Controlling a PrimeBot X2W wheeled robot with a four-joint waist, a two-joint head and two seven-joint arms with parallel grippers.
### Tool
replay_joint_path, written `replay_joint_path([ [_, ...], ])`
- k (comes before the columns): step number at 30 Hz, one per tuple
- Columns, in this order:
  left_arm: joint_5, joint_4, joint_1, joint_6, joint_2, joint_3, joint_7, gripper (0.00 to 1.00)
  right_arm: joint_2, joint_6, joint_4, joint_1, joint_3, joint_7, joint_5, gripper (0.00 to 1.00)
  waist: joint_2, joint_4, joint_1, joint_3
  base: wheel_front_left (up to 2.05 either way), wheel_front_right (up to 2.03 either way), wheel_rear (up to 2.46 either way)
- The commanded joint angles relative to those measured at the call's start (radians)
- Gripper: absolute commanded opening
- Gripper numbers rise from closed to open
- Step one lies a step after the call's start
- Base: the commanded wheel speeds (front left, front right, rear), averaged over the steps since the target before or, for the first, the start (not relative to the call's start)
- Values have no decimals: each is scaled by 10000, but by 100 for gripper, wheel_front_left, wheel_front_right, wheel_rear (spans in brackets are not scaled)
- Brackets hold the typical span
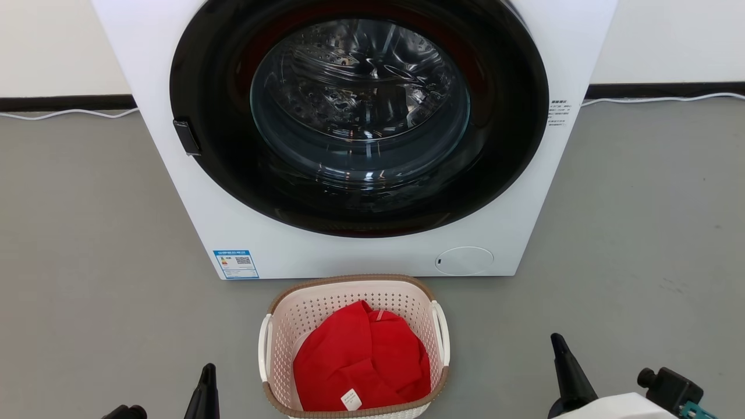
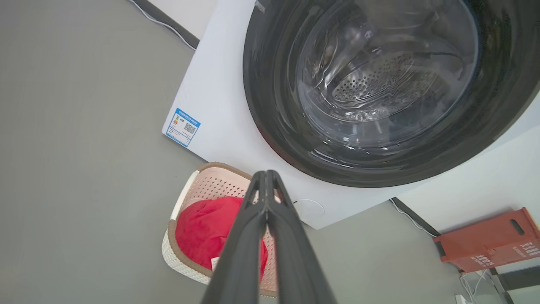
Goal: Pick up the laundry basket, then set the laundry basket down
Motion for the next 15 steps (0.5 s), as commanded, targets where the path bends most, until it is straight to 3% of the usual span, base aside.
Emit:
replay_joint_path([
  [1,-386,-167,-511,-115,64,186,59,0,-123,28,-303,-501,-17,87,369,0,0,1,-1,-4,0,0,0],
  [15,-1858,-21,-843,-355,106,339,409,0,-145,35,-412,-616,-302,433,1672,0,0,4,-1,-25,0,0,0],
])
